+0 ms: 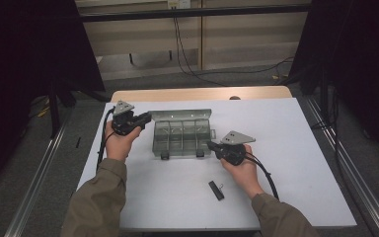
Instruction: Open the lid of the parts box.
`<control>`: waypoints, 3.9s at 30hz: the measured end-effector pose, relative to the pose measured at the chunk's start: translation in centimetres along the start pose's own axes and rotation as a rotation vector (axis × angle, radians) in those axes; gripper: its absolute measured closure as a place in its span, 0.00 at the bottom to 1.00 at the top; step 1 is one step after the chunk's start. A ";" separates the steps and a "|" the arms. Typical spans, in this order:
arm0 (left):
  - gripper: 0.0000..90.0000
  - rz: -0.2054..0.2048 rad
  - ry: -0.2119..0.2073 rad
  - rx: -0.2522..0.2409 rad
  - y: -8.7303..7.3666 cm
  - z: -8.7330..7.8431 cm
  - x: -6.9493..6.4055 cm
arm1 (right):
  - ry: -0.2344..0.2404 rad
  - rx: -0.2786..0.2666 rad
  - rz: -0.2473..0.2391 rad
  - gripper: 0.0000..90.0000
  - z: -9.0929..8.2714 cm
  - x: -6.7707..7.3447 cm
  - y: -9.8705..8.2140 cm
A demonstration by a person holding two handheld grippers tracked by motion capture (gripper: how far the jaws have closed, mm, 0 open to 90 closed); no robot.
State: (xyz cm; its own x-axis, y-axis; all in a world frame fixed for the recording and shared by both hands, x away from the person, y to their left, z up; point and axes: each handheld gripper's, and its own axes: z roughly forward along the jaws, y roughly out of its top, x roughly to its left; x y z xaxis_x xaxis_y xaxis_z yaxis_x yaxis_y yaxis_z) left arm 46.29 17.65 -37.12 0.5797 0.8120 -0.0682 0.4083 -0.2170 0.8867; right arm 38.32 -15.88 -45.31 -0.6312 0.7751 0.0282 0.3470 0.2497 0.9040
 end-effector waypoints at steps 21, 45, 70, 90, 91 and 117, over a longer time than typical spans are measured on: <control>0.90 -0.016 0.005 0.003 1.4 1.0 0.7 | -0.004 -0.005 -0.012 1.00 0.0 0.1 0.0; 0.90 -0.035 0.016 0.006 2.0 2.2 1.3 | -0.009 -0.008 -0.022 1.00 0.1 0.1 -0.1; 0.92 -0.061 0.039 -0.003 2.1 3.9 2.0 | -0.011 -0.015 -0.020 1.00 0.1 0.1 -0.2; 0.92 -0.064 0.059 0.003 1.3 5.5 2.4 | -0.011 -0.028 -0.017 1.00 0.1 0.1 -0.4; 0.92 -0.059 0.061 0.007 1.3 5.5 2.4 | -0.010 -0.029 -0.016 1.00 0.1 0.1 -0.4; 0.95 -0.087 0.077 0.020 0.4 6.7 2.7 | -0.009 -0.031 -0.017 1.00 0.1 0.1 -0.4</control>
State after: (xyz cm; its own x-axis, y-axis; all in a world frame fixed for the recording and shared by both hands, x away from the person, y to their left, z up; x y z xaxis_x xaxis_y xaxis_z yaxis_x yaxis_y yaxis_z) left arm 52.74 16.18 -39.97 0.4859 0.8672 -0.1084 0.4694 -0.1543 0.8694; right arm 38.20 -15.85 -45.71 -0.6301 0.7765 0.0091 0.3148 0.2447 0.9171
